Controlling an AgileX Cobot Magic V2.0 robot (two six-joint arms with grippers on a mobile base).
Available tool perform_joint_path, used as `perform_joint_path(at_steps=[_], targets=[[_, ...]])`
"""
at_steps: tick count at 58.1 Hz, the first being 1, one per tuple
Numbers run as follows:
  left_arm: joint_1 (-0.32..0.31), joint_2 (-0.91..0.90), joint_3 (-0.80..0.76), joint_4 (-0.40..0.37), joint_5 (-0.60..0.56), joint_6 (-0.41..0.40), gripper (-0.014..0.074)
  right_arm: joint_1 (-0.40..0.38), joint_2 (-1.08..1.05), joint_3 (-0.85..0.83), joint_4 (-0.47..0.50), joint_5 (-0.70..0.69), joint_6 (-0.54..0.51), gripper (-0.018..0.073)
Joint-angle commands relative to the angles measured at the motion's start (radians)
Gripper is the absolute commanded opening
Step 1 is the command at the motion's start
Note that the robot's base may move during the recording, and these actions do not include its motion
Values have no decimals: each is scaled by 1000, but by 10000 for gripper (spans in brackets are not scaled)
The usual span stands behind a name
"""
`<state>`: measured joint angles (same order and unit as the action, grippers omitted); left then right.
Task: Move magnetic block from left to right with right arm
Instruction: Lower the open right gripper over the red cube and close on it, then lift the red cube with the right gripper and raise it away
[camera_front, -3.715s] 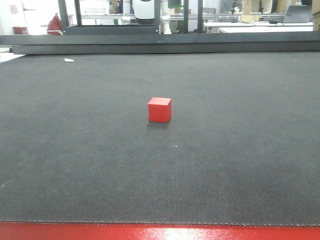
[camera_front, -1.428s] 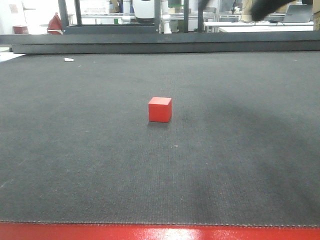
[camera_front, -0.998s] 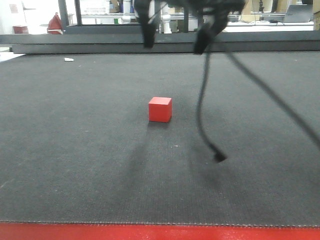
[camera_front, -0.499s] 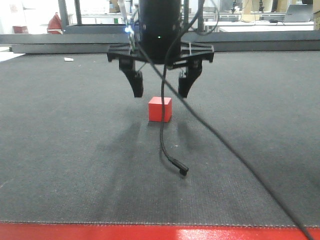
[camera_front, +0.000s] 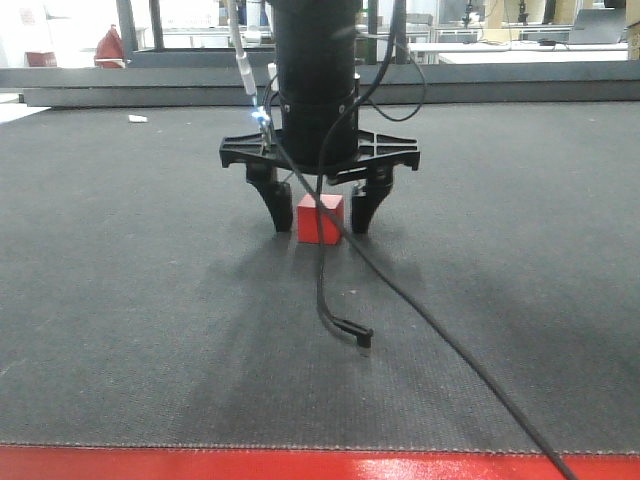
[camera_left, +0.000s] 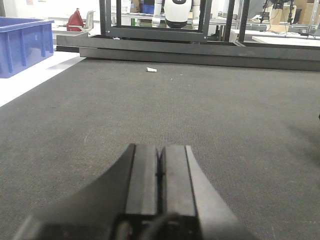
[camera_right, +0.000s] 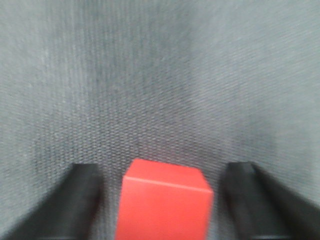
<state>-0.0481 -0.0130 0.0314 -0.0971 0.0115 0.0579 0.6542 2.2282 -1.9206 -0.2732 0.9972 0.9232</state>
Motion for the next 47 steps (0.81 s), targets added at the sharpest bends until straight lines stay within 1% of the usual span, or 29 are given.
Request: perform_joint_path(at_steps=[1,4,9,14,22,29,34,38,47], targets=[[0,-12,9,-5,-90,-6,-126,-7,-67,-34,-35,-30,2,358],[0,-12,9,-5,-90,-6,-126,-9,-67,-37,-35,-29,-1,272],[0,-12,9,-5,-90,-6,-126,-12,-68,-57,-35,-9,-10,202],[0,-12,9,-5,-90,-6,-126,-18,-79,-85,-35,16,-72,198],[0,-12,9,-5,-90,-6,-126,-43,-135,-101,-31,33,-228,198],[0,-12,9,-5,-90,-6,-126,-80,-199,-92,-19,80,-370,198],[0,-12,9,-5,-90,-6,-126,-106,-260,-41,-18,80,-455,198],[0,-12,9,-5,-90,-6,-126,-129,-323,19,-16,58,-490,198],[0,-12,9,-5,-90,-6,-126,-210,-529,289,19,-100,-553,198]])
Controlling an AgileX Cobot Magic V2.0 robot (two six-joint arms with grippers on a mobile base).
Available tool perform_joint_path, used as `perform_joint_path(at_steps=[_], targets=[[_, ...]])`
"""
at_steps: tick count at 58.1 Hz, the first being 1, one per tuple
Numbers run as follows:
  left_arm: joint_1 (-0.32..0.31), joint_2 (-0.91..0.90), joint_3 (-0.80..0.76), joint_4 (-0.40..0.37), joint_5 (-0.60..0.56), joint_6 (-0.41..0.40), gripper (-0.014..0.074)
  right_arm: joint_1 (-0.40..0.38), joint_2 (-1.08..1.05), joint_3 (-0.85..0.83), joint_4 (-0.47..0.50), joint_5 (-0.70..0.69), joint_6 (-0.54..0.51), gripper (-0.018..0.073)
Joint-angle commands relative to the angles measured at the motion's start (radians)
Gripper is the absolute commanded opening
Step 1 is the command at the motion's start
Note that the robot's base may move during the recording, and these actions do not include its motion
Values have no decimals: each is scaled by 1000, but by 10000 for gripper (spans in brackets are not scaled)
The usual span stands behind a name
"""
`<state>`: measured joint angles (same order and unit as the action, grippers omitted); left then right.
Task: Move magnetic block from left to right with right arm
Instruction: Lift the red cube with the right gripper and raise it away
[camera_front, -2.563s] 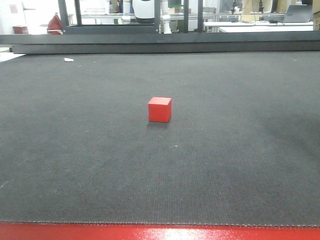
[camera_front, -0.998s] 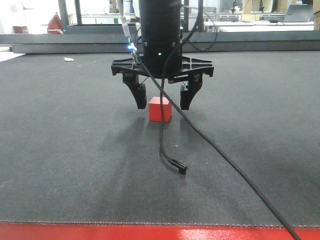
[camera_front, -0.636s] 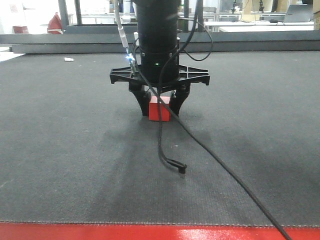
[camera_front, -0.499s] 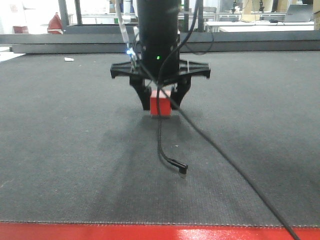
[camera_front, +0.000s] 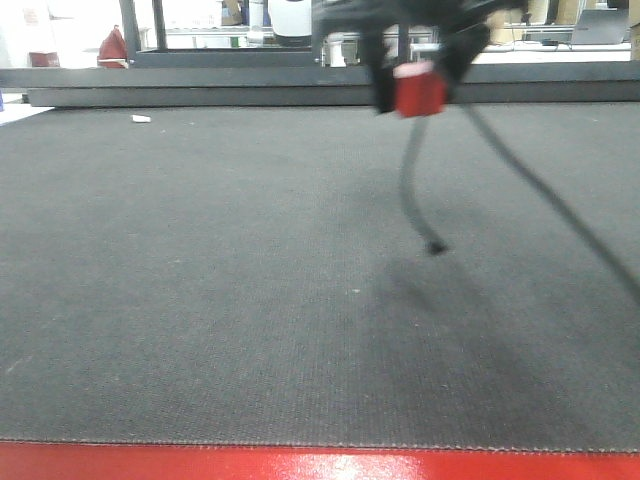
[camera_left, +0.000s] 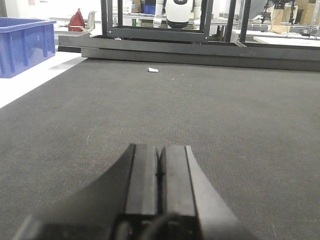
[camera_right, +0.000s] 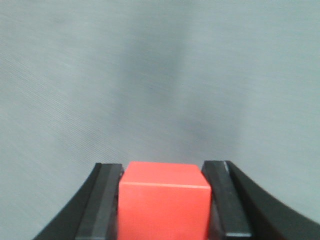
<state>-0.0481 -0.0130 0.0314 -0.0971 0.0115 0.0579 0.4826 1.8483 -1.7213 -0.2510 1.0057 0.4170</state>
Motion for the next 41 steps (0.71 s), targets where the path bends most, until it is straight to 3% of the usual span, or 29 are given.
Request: perform_joint_path(at_steps=[1,22,41], targets=[[0,-12,9,-5,-90,-6,-126,-46,-167,116,-1,-122,-52,198],[0,-12,9,-5,-90,-6,-126,-260,-638,761,1,-443,-102,198],[0,-12,9,-5,-90,-6,-126,-282,-1042,1080,5,-528,-116,198]])
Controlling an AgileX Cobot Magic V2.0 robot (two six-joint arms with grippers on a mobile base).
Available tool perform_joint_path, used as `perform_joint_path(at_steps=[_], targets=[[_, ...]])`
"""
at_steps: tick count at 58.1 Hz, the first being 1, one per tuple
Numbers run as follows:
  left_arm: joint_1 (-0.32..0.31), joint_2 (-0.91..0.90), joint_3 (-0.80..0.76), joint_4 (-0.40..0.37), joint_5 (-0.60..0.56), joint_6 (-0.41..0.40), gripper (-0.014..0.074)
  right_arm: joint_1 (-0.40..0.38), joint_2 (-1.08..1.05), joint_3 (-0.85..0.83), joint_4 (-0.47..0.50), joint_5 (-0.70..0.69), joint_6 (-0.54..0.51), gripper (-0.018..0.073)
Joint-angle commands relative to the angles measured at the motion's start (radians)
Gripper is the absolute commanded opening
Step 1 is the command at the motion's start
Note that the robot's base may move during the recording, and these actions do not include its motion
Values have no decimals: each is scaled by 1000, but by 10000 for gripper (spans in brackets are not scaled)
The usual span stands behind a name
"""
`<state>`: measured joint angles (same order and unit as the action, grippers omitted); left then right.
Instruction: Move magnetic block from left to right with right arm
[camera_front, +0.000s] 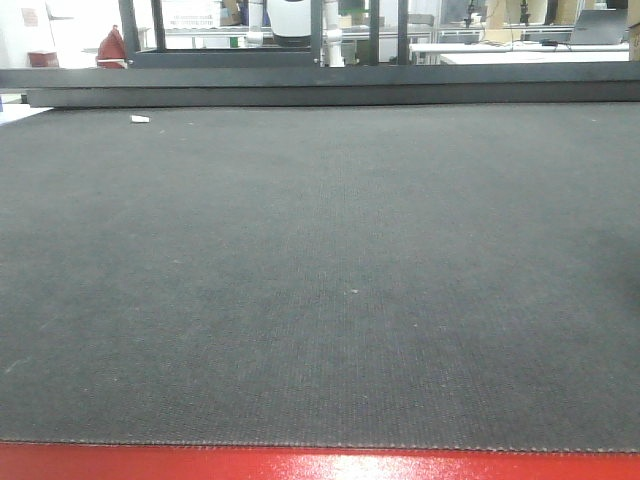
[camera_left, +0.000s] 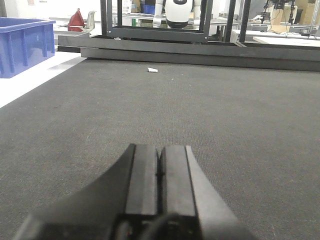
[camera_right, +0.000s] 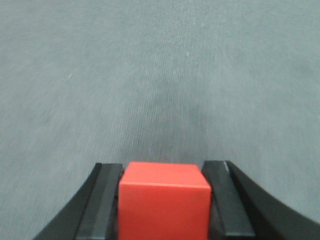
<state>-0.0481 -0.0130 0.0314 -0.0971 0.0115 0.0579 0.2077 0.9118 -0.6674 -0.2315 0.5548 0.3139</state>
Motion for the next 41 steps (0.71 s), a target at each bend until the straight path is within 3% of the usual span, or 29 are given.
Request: perform_joint_path(at_steps=[1,25,41], targets=[[0,-12,9,-5,-90,-6,-126,-7,-133,35,-15,-77,-13,198],[0,-12,9,-5,-90,-6,-126,-6,-608,120,-33,-70,-47,198],[0,-12,9,-5,-90,-6,-126,-6,-722,120,-34,-77,-52,198]])
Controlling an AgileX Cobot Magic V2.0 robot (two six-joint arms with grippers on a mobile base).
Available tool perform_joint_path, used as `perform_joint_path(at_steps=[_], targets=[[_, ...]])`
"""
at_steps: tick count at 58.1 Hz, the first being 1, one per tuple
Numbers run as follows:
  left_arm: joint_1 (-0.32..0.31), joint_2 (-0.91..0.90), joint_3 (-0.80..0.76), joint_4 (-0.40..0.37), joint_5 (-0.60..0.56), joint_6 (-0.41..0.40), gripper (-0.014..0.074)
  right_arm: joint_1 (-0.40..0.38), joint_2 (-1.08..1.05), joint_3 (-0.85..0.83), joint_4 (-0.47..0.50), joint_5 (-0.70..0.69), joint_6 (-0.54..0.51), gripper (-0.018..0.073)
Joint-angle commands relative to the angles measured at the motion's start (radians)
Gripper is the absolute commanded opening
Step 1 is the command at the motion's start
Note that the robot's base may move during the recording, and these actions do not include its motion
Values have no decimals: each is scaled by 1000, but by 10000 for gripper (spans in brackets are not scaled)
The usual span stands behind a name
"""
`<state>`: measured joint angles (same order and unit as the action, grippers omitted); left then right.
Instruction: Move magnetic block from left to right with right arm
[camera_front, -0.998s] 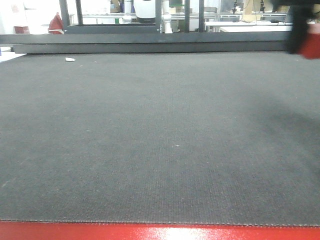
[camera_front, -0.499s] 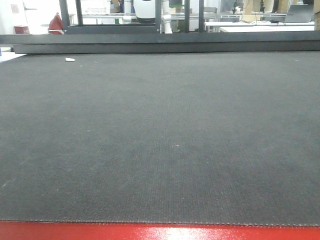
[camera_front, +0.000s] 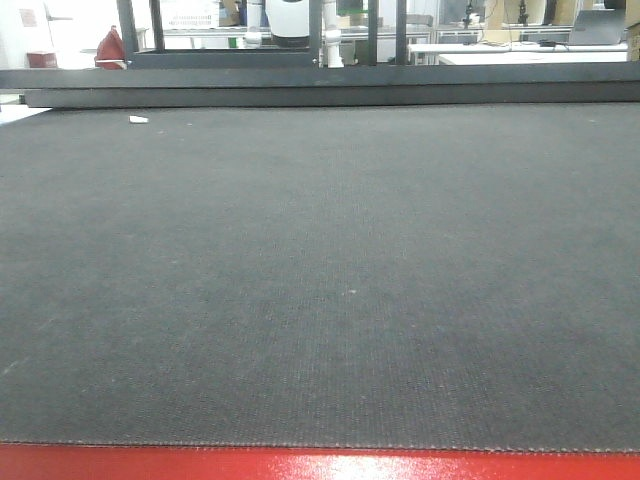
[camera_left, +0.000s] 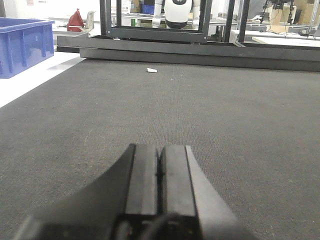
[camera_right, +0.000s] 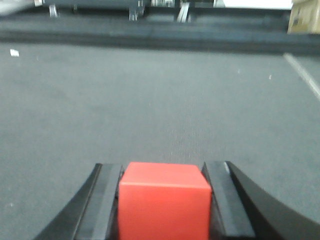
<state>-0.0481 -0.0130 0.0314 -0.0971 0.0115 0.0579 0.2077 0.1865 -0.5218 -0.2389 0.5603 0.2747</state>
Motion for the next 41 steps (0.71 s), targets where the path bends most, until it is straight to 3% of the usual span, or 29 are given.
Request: perform_joint_path(at_steps=[1,41], targets=[[0,-12,9,-5,-90,-6,-126,-6,3,-26,-26,-83,-13,198],[0,-12,9,-5,-90,-6,-126,-6,3,-26,-26,-80,-13,198]])
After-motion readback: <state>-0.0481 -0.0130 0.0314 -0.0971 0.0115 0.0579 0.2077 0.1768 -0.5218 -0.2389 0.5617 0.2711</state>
